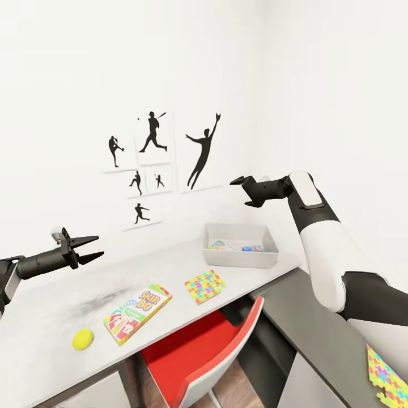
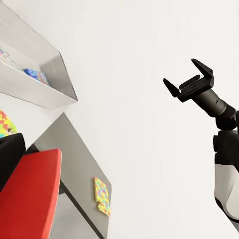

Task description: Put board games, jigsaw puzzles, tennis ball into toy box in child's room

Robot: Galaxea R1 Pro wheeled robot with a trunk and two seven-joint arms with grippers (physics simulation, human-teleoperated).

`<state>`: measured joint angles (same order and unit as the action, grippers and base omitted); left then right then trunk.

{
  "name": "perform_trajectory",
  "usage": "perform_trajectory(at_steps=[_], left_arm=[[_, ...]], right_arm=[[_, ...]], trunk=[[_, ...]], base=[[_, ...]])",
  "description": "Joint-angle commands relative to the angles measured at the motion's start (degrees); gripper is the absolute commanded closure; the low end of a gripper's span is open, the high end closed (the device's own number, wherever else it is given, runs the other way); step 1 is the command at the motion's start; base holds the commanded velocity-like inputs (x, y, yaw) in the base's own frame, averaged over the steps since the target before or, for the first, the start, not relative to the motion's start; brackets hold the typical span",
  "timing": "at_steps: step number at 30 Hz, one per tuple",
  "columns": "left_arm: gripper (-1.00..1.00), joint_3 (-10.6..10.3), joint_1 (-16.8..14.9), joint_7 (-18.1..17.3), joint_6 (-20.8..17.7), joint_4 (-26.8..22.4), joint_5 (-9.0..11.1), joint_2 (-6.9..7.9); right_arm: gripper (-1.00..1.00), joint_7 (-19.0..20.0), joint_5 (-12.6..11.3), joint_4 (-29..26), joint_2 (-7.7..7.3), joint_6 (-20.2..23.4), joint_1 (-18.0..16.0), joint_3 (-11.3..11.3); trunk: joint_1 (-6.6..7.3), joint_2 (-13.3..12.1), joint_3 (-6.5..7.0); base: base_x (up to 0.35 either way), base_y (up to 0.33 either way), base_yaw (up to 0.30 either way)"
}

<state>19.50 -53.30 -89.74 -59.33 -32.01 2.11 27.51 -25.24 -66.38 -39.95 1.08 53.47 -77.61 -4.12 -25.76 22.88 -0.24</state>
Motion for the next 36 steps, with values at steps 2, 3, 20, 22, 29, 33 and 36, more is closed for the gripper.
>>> perform_trajectory(at_steps=[2,3,20,22,29,33,36], left_arm=[[-1.0,0.01,0.0,-0.26,-0.61,0.02,-0.09,0.0],[-1.0,0.01,0.01,-0.26,-0.61,0.02,-0.09,0.0],[-1.0,0.01,0.03,-0.26,-0.61,0.02,-0.09,0.0],[-1.0,0.01,0.04,-0.26,-0.61,0.02,-0.09,0.0],[-1.0,0.01,0.04,-0.26,-0.56,0.02,-0.09,0.0],[-1.0,0.01,0.04,-0.26,-0.54,0.02,-0.09,0.0],[-1.0,0.01,0.04,-0.26,-0.53,0.02,-0.09,0.0]], right_arm=[[-1.0,-0.6,-0.51,-0.08,0.06,0.15,-0.03,-0.27],[-1.0,-0.6,-0.51,-0.08,0.06,0.15,-0.03,-0.27],[-1.0,-0.6,-0.51,-0.1,0.02,0.15,-0.06,-0.31],[-1.0,-0.6,-0.51,-0.1,0.0,0.15,-0.07,-0.36],[-1.0,-0.6,-0.51,-0.05,-0.02,0.15,-0.08,-0.49],[-1.0,-0.6,-0.51,-0.04,-0.03,0.15,-0.06,-0.52],[-1.0,-0.6,-0.51,-0.04,-0.03,0.15,-0.07,-0.53]], trunk=[[-0.02,0.04,0.16],[-0.02,0.04,0.25],[-0.02,0.04,1.86],[-0.02,0.04,2.05],[-0.02,0.04,2.7],[-0.02,0.04,2.88],[-0.02,0.04,2.94]], base=[[-0.036,-0.001,0.088],[-0.02,-0.001,0.088],[-0.004,0.0,0.096],[0.0,0.0,0.118],[0.0,0.0,0.128],[0.0,0.0,0.067],[0.0,0.018,0.016]])
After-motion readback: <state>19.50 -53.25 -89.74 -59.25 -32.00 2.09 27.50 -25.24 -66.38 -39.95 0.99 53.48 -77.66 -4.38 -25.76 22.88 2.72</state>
